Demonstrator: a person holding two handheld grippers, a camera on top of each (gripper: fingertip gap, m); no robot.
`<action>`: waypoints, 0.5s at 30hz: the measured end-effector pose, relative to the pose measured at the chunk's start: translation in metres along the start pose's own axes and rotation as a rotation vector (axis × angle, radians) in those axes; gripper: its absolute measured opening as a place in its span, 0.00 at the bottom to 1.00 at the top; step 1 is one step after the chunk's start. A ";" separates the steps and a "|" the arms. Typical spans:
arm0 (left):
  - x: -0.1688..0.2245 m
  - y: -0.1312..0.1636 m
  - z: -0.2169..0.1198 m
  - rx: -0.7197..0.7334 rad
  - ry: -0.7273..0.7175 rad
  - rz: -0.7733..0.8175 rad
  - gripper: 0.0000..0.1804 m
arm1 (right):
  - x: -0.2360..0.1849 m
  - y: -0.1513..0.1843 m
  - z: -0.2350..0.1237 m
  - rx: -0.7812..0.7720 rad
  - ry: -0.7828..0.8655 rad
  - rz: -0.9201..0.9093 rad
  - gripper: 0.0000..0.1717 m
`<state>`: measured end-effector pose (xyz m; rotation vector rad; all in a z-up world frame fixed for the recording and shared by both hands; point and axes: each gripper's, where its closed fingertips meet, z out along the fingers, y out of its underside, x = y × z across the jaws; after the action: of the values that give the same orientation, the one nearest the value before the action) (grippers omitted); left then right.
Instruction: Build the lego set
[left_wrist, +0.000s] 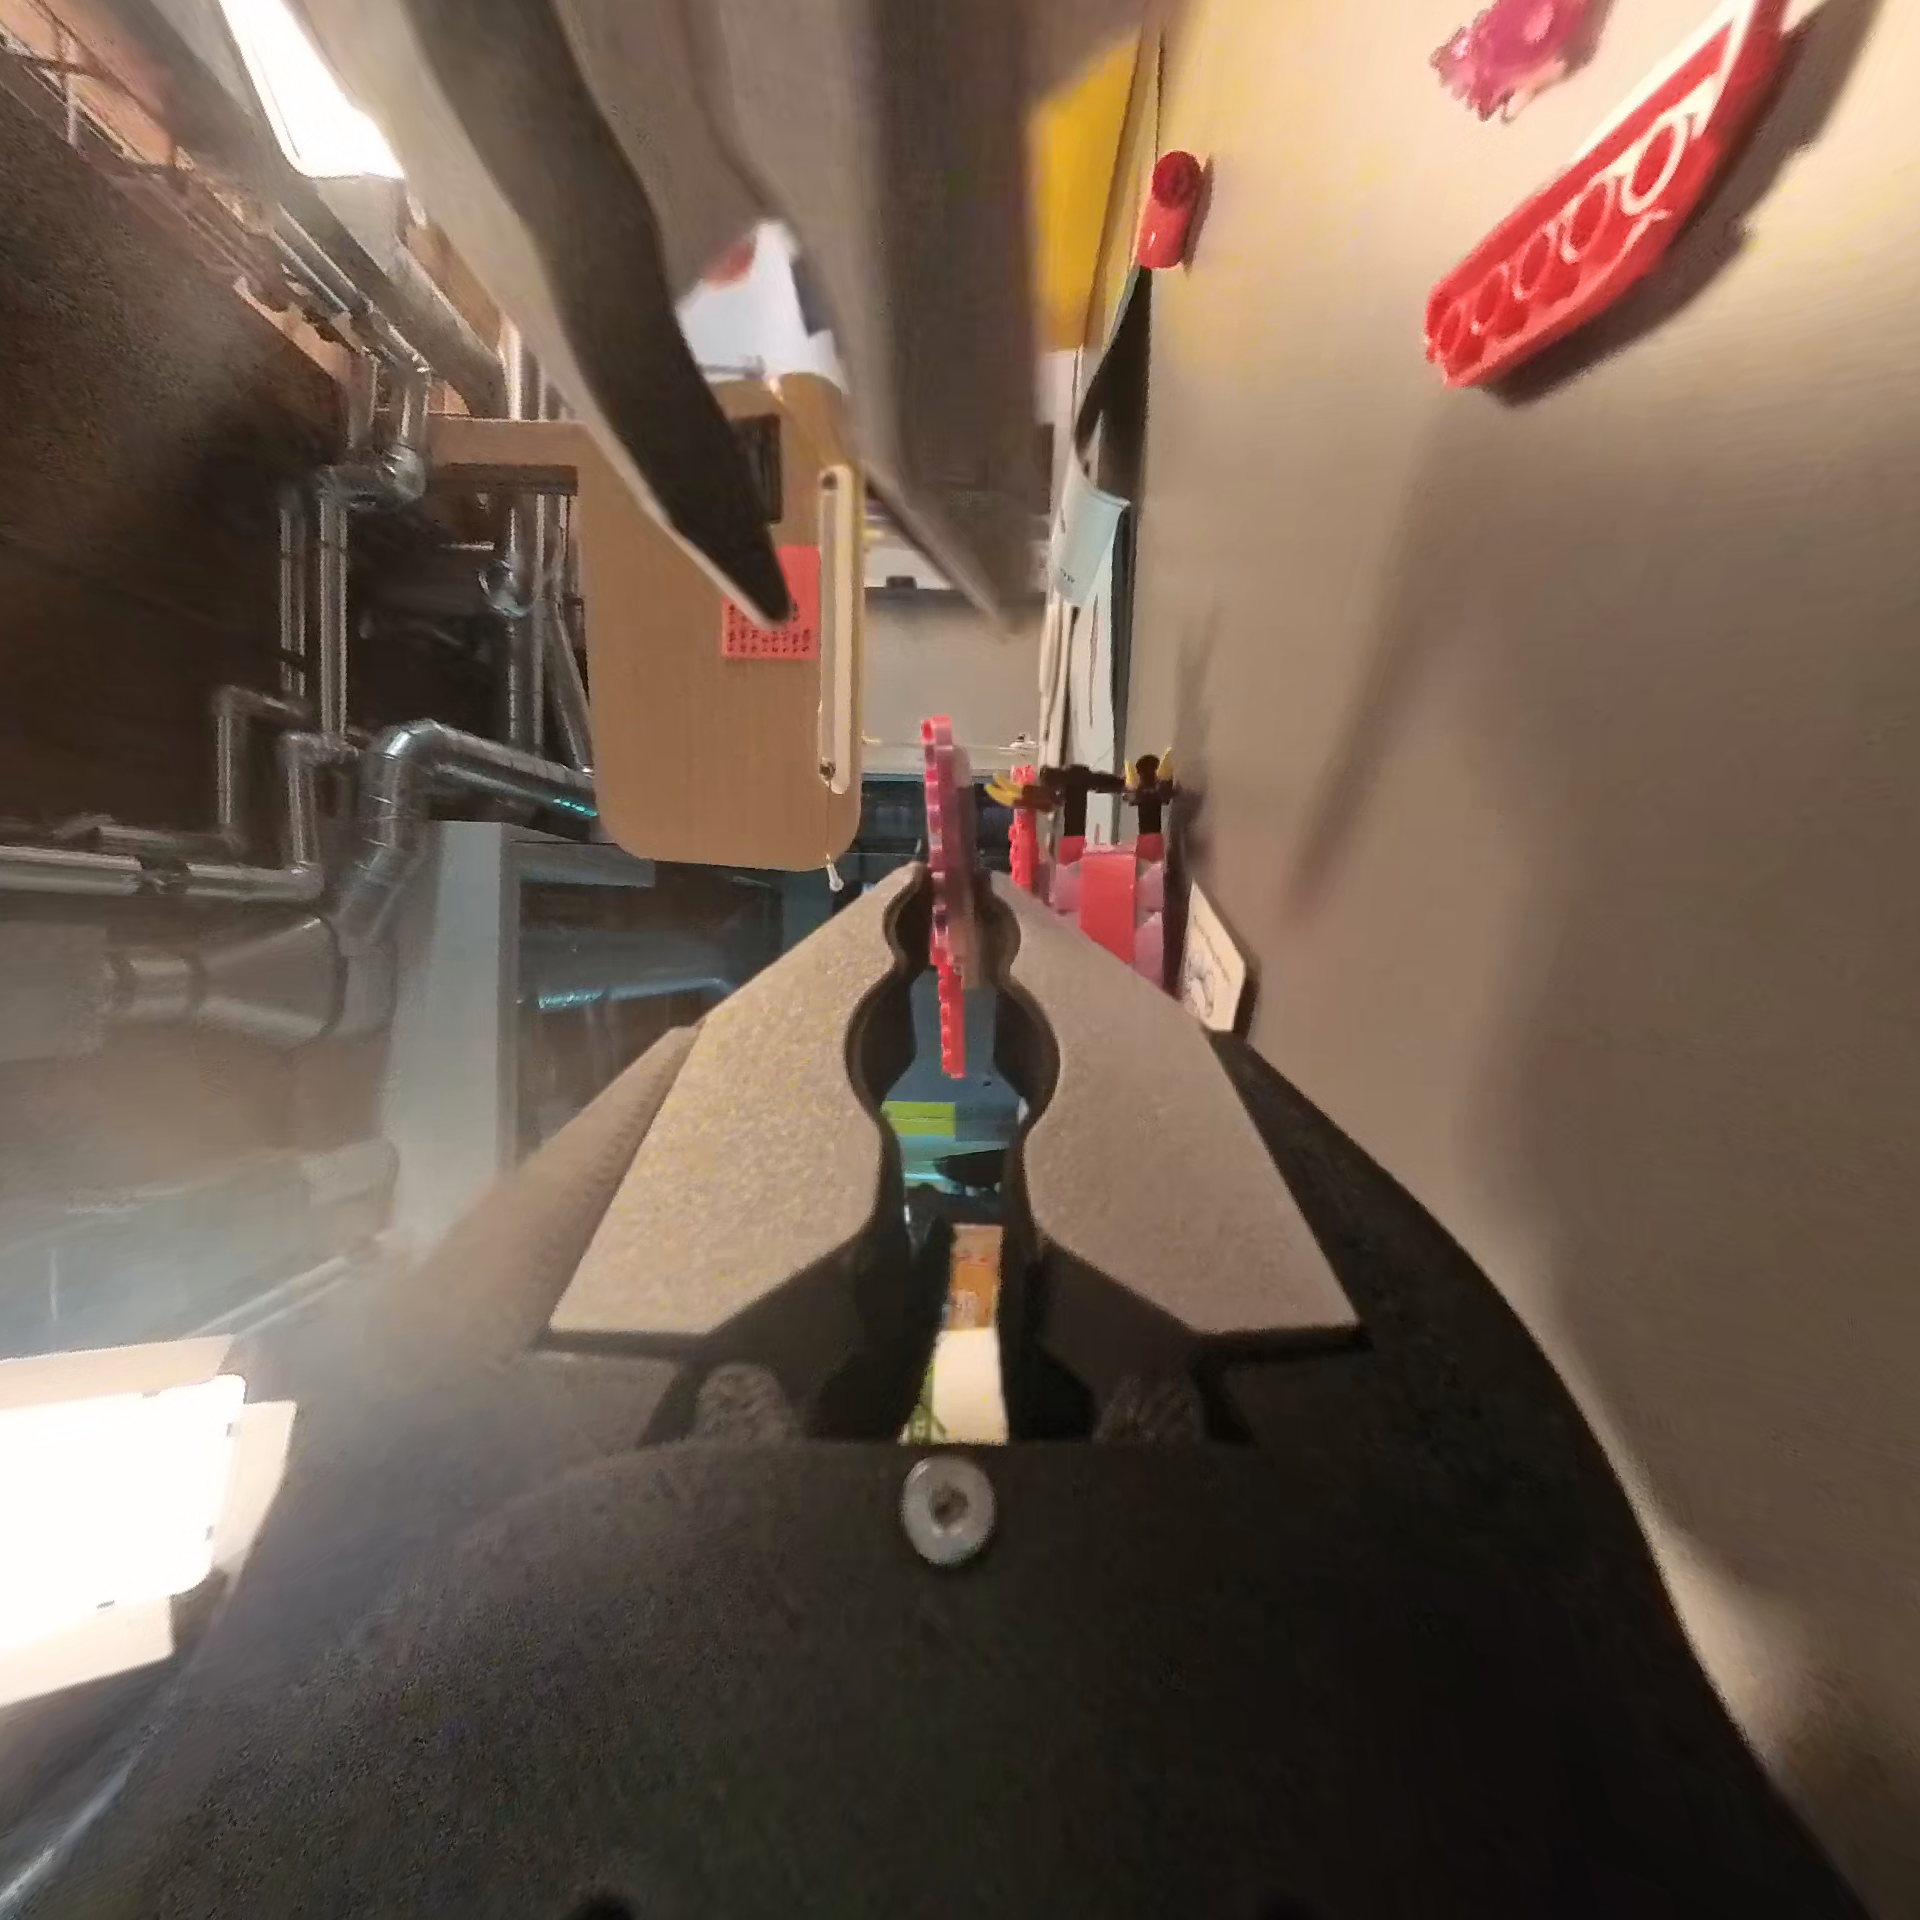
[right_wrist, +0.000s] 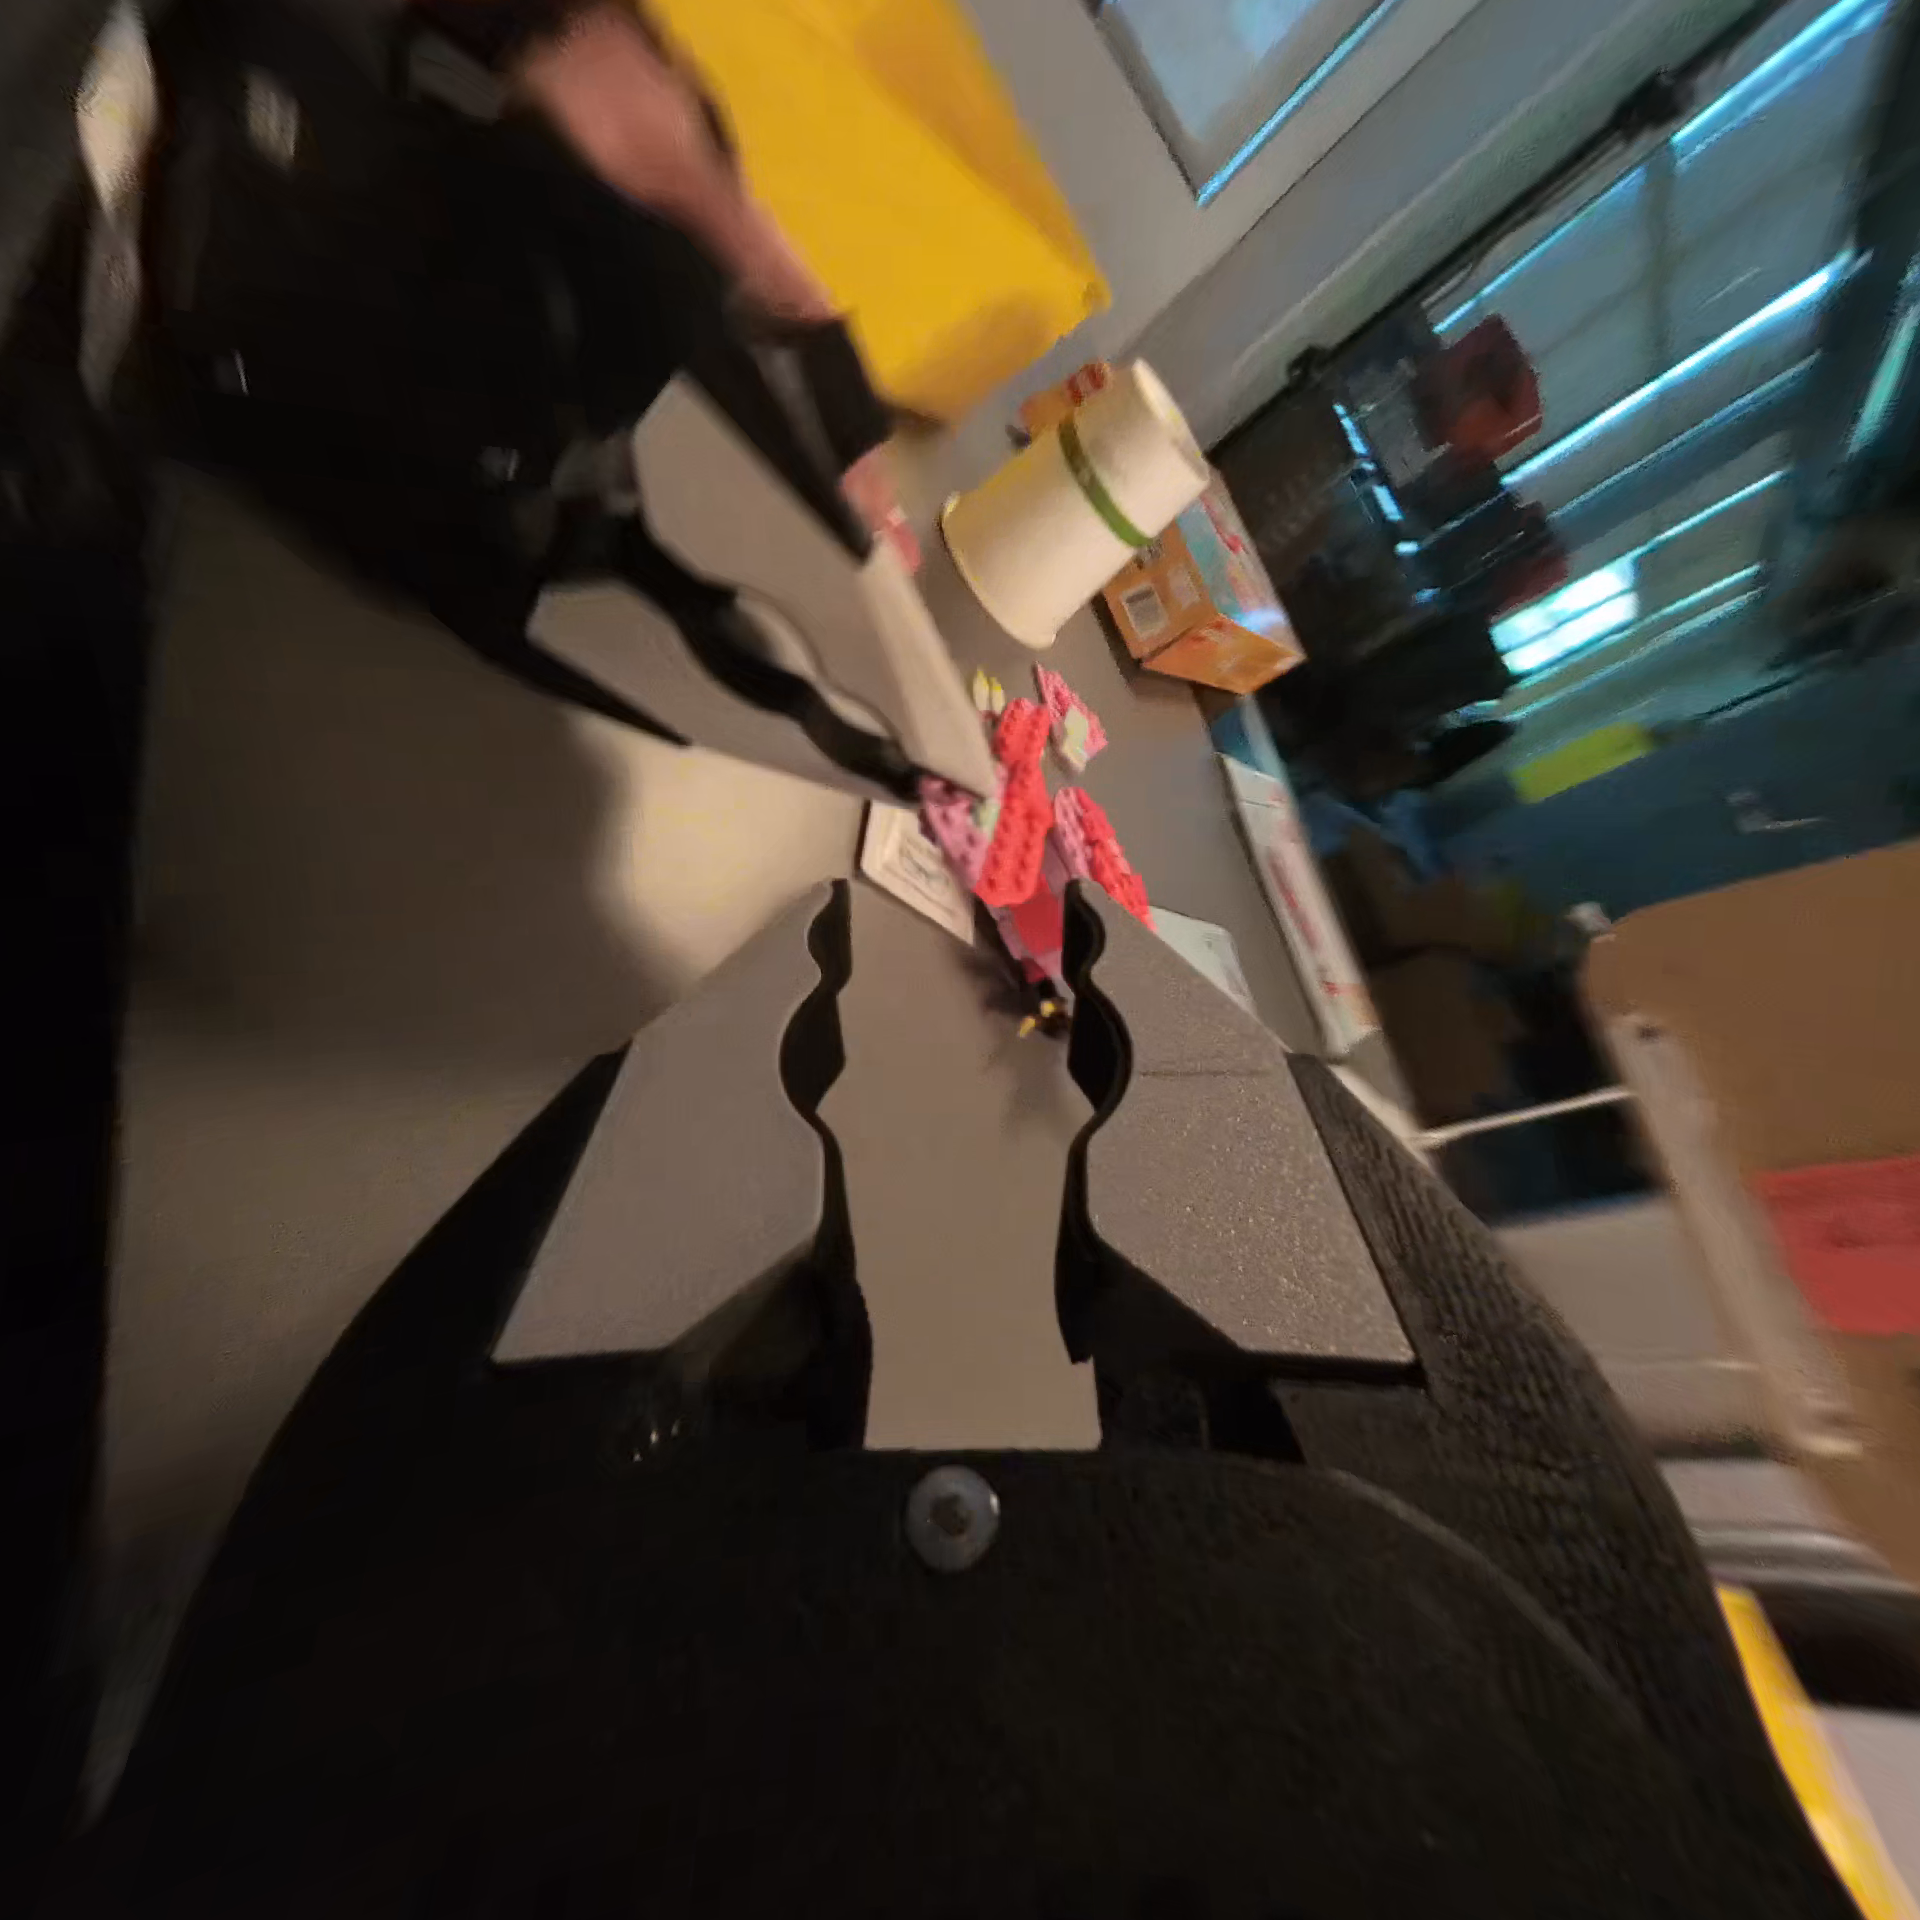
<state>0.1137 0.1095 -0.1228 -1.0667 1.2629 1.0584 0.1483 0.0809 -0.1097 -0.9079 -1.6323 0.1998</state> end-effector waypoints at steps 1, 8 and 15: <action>0.000 -0.002 0.001 0.006 0.006 -0.013 0.04 | -0.004 0.003 0.005 -0.040 0.039 -0.113 0.23; -0.004 -0.011 -0.005 0.082 -0.022 -0.083 0.04 | 0.000 0.006 0.027 -0.115 0.275 -0.530 0.12; -0.010 -0.015 -0.014 0.199 -0.012 -0.233 0.19 | 0.010 -0.001 0.017 -0.017 0.291 -0.454 0.03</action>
<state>0.1258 0.0924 -0.1131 -1.0243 1.1756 0.7455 0.1325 0.0921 -0.1065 -0.5279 -1.5218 -0.2499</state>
